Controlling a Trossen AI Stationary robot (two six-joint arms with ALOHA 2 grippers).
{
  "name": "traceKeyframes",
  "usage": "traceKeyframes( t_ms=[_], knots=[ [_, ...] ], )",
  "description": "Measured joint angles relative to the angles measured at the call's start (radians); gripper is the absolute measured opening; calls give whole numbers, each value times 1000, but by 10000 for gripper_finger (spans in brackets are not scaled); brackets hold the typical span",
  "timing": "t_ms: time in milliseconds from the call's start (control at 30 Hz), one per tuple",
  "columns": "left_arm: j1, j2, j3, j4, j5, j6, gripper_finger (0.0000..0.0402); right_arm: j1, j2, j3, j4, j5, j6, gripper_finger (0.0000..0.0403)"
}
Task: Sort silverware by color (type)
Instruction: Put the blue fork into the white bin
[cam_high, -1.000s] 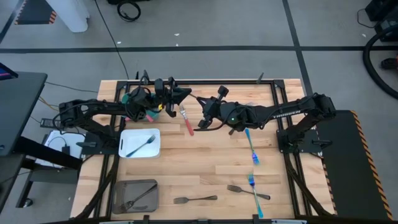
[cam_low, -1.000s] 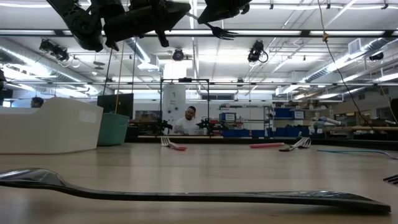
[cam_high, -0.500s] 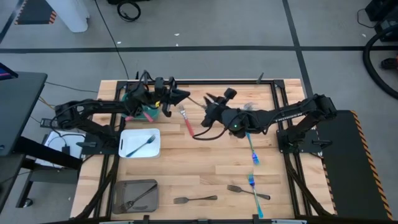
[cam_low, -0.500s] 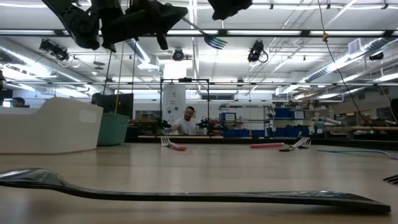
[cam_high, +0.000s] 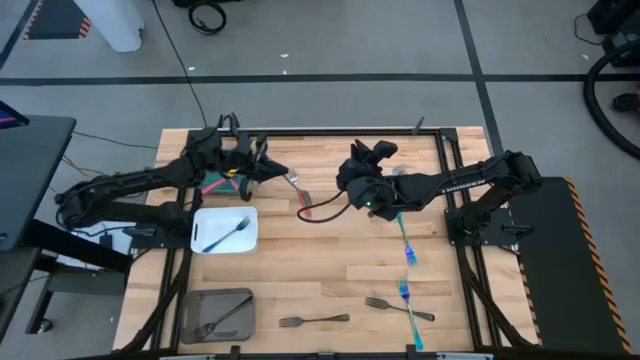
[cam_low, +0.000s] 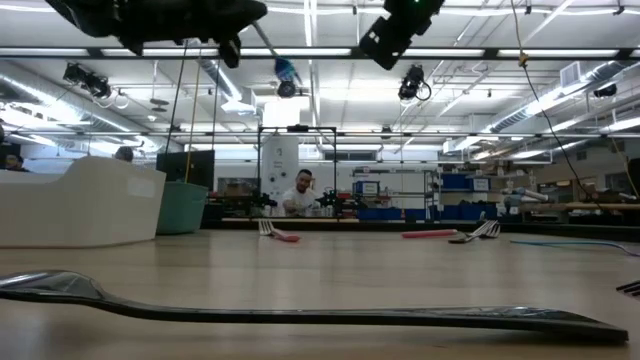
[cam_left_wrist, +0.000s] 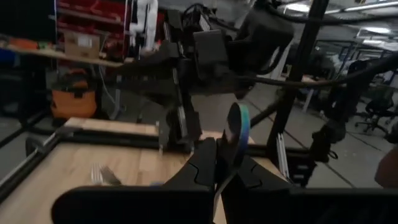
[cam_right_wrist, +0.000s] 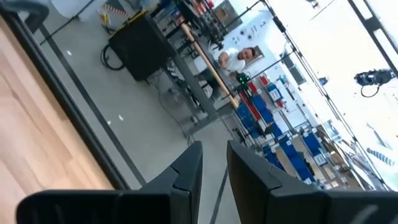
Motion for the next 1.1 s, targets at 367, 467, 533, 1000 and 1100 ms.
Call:
traceKeyframes(
  t_ms=[367,467,533,1000,1100],
  knots=[
    [1,-259,0,-332,0,3,13,-31,0,0,-398,-34,437,83],
    [1,-315,0,-416,-1,5,13,-32,0,0,-501,-82,559,82],
    [1,-343,1,-467,-2,6,13,-32,0,0,-557,-124,626,83],
    [1,-414,1,-733,-4,5,13,-32,0,0,-621,-287,796,82],
    [1,-419,4,-780,-5,6,13,-32,-1,0,-620,-308,797,83]
  ],
)
